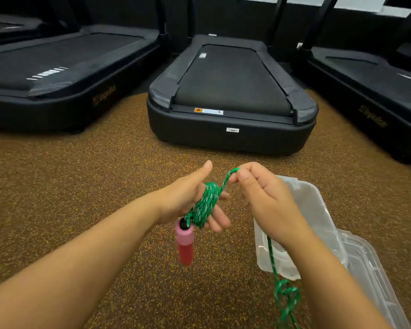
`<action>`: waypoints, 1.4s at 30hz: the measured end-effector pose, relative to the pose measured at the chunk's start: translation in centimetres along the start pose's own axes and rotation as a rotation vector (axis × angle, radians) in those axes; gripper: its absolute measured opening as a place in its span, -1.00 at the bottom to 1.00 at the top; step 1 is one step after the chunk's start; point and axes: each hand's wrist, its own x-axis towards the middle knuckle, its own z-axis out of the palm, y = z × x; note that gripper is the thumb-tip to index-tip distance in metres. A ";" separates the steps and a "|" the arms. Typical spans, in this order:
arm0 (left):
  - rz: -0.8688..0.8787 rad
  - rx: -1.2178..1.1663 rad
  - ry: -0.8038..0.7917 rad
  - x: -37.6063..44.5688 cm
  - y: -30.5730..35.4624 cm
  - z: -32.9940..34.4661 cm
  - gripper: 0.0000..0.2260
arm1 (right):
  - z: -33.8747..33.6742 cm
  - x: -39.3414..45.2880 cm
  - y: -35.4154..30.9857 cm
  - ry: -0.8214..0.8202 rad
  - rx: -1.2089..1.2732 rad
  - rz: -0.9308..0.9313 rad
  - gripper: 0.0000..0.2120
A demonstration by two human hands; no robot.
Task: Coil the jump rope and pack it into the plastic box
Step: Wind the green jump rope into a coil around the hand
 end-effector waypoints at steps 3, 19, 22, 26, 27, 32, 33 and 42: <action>-0.039 0.007 -0.171 -0.4 0.3 -0.1 -0.17 | -0.5 0.4 1.1 0.052 -0.056 0.043 -0.76; 0.269 -0.316 0.054 -0.5 1.3 0.8 -0.74 | 3.4 -1.6 5.5 0.090 0.155 0.212 -0.72; 0.301 -0.437 0.146 -0.2 1.7 0.5 -0.71 | 4.0 -2.0 5.7 0.090 0.102 0.211 -0.73; 0.336 -0.538 0.279 0.1 2.0 0.0 -0.68 | 5.1 -3.0 5.5 -0.004 -0.121 0.178 -0.75; 0.337 -0.551 0.306 0.2 2.1 -0.1 -0.68 | 5.3 -3.1 5.3 -0.020 -0.158 0.178 -0.72; 0.300 -0.367 0.450 0.1 2.0 -0.3 -0.70 | 5.8 -3.6 4.0 -0.097 -0.281 0.122 -0.60; 0.295 -0.303 0.470 0.1 2.1 -0.1 -0.72 | 5.9 -3.7 3.6 -0.108 -0.300 0.099 -0.58; 0.318 0.514 0.564 0.8 0.3 -0.7 -0.55 | 5.8 -3.2 0.9 -0.112 -0.255 -0.001 -0.59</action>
